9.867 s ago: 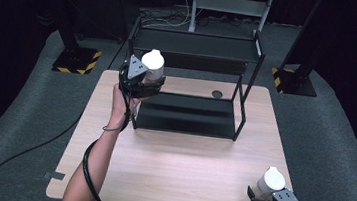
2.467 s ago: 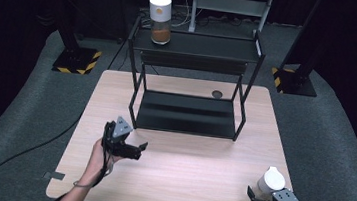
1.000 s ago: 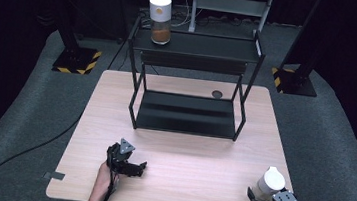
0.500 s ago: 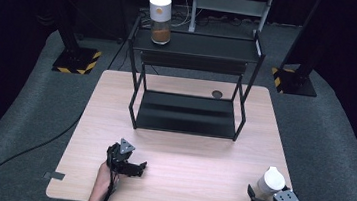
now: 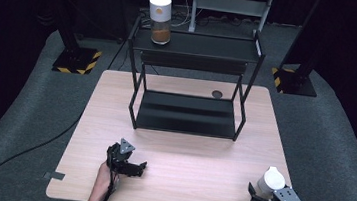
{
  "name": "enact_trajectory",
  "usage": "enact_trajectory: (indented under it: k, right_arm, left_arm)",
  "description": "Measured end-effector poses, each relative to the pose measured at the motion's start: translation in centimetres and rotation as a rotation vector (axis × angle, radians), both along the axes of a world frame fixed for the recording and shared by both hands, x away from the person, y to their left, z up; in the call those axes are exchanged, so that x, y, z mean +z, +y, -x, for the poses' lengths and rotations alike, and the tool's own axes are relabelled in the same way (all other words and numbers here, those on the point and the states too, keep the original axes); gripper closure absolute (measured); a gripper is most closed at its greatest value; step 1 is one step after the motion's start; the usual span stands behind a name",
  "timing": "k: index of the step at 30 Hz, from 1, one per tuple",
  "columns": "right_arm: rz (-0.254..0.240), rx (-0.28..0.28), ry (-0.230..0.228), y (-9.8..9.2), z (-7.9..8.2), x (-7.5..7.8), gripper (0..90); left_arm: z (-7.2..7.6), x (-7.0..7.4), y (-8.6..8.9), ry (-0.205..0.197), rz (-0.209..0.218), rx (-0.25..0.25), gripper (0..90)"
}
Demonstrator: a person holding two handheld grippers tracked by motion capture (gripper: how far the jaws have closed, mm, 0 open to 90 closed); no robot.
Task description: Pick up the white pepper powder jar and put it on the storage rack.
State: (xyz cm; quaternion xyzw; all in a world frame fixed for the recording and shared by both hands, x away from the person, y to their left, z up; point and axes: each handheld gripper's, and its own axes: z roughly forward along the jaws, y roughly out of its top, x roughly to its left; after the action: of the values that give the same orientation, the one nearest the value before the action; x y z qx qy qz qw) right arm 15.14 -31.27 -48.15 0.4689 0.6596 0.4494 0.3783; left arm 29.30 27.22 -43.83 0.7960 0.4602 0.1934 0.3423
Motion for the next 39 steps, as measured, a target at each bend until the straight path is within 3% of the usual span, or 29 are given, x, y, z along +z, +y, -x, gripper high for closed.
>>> enact_trajectory:
  k: [10,25,28,39]
  right_arm:
    - [-0.016,0.033,0.044,-0.9,-0.5,0.2,29.1]
    - [-0.020,0.045,0.033,-1.0,-0.5,0.4,30.1]
    - [-0.004,0.059,0.026,-0.8,-0.4,0.8,30.2]
    - [-0.023,0.088,-0.015,-0.2,-0.8,2.1,30.2]
  left_arm:
    - [0.0,0.0,0.0,0.000,0.001,0.001,0.2]
    - [0.0,0.0,0.0,0.000,0.001,0.001,0.2]
    - [0.0,0.0,0.0,0.000,0.000,0.000,0.2]
    - [0.0,0.0,0.0,0.000,0.000,0.000,0.2]
